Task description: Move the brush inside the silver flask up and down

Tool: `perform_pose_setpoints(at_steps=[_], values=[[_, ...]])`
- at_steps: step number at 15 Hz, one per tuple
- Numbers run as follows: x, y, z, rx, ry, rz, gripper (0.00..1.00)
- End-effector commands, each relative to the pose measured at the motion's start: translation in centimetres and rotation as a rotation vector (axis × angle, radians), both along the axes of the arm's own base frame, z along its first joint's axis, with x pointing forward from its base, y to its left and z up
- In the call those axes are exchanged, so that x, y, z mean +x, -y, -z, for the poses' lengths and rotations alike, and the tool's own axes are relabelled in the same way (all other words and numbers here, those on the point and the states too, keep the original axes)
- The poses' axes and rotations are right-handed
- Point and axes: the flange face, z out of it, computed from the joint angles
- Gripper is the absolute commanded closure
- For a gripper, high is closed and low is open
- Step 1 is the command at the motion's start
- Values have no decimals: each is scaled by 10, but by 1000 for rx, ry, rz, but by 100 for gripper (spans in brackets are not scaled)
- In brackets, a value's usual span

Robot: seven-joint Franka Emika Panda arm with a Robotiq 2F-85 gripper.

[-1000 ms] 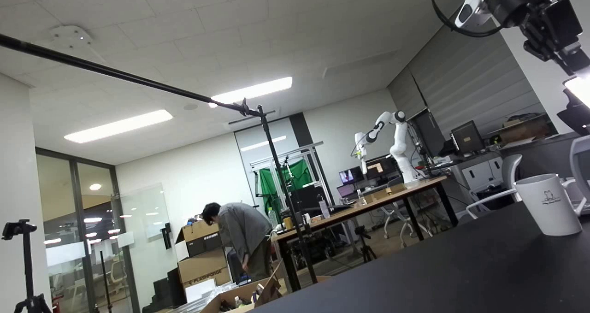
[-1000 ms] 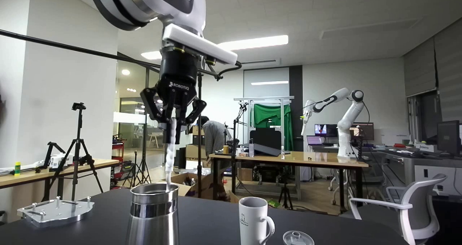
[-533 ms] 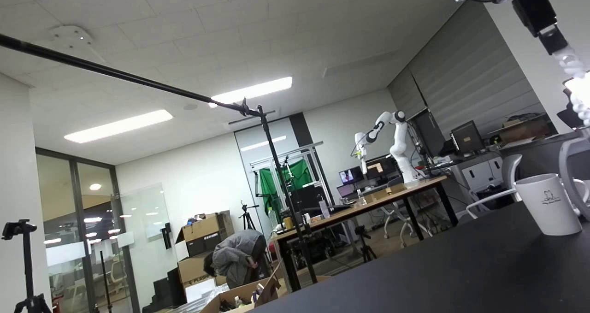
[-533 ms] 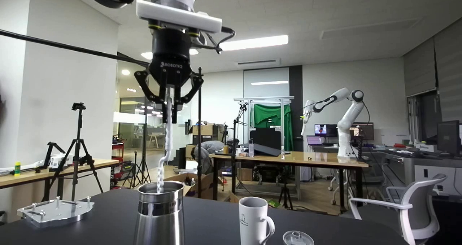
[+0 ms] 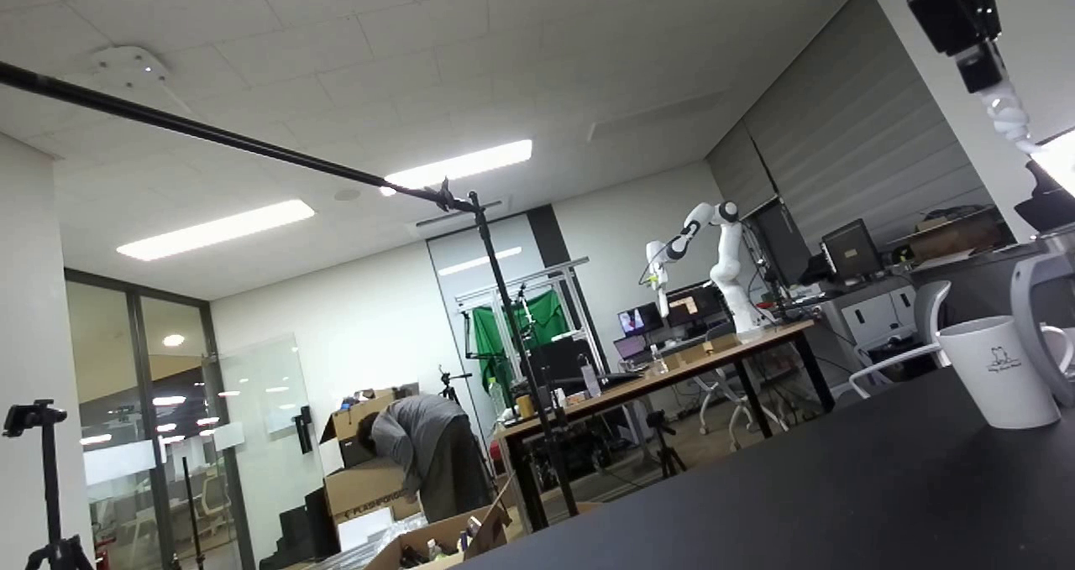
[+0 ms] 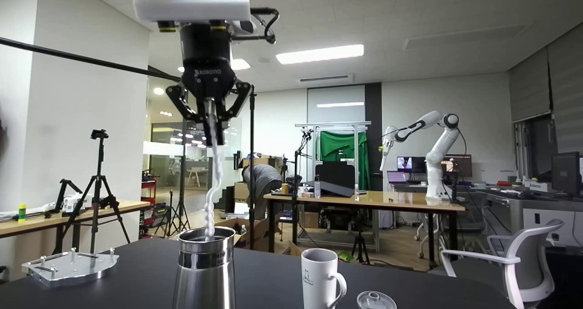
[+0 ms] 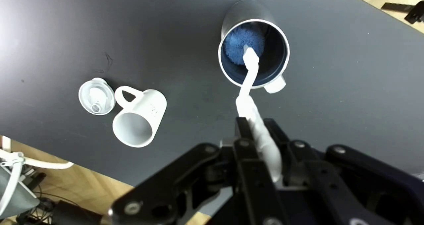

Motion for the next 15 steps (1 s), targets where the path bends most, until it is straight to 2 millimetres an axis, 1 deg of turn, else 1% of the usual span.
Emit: perform_pose_setpoints(at_steps=[1, 3, 5, 7, 9, 11, 13, 14, 15], values=[[-6, -20, 46, -15, -1, 81, 96], [-7, -31, 64, -19, -8, 93, 96], [-4, -38, 63, -25, -2, 101, 96], [0, -38, 45, -50, 17, 112, 96], [5, -30, 16, -73, 48, 126, 96], [8, -20, -7, -60, 80, 148, 96], [9, -17, -10, -13, 86, 166, 96], [9, -18, -5, 1, 85, 170, 96], [8, -21, 5, 10, 73, 169, 96]])
